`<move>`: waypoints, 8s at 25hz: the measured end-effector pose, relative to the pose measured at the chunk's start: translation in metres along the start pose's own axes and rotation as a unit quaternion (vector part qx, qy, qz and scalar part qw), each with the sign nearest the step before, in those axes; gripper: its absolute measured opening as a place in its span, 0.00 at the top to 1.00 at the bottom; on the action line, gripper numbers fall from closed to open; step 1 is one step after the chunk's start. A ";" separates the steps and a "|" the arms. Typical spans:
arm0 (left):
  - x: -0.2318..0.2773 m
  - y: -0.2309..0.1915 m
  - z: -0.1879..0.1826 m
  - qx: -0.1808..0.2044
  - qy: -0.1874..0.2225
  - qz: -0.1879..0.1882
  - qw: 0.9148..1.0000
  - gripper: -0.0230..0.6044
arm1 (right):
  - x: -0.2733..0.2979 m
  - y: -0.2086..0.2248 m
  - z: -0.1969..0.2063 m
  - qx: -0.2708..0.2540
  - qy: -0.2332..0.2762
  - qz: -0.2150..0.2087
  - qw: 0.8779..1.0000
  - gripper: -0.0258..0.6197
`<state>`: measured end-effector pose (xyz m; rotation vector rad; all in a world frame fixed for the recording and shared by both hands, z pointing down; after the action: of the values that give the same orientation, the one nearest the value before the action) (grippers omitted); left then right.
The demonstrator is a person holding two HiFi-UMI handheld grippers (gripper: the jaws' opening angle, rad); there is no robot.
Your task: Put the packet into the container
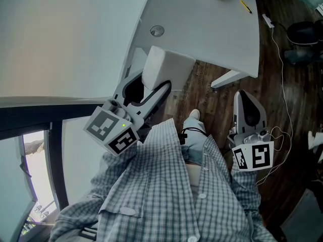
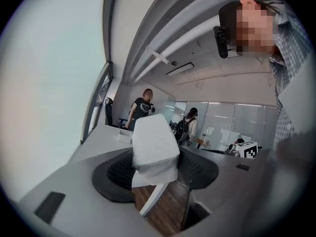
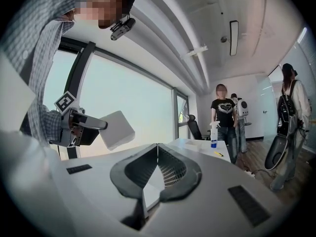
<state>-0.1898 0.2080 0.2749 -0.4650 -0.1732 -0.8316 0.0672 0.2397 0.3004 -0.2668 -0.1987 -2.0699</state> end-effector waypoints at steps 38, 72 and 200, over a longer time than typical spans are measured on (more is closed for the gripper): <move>0.097 0.012 -0.034 -0.003 -0.005 -0.029 1.000 0.55 | 0.019 0.111 -0.003 -0.017 0.000 0.000 1.000 0.94; 0.213 -0.125 -0.119 -0.018 -0.025 0.055 0.998 0.55 | 0.156 0.147 -0.049 -0.004 -0.021 0.077 0.997 0.94; 0.578 -0.258 -0.118 0.200 -0.259 -0.024 0.945 0.41 | 0.229 0.247 0.004 0.104 -0.105 0.070 0.987 0.94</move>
<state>-0.0001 -0.3835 0.4438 -0.2860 -0.8279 -0.6840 0.1741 -0.0714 0.3733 -0.3613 -0.5062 -1.8627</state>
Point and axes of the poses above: the fingertips, and each gripper's own axes: x forward along the fingers, y to its right, z out of its underside, the point moved 5 cm from there along -x, backward along the fingers, and after that the axes turned 8 degrees about -y, right-handed, at the moved point
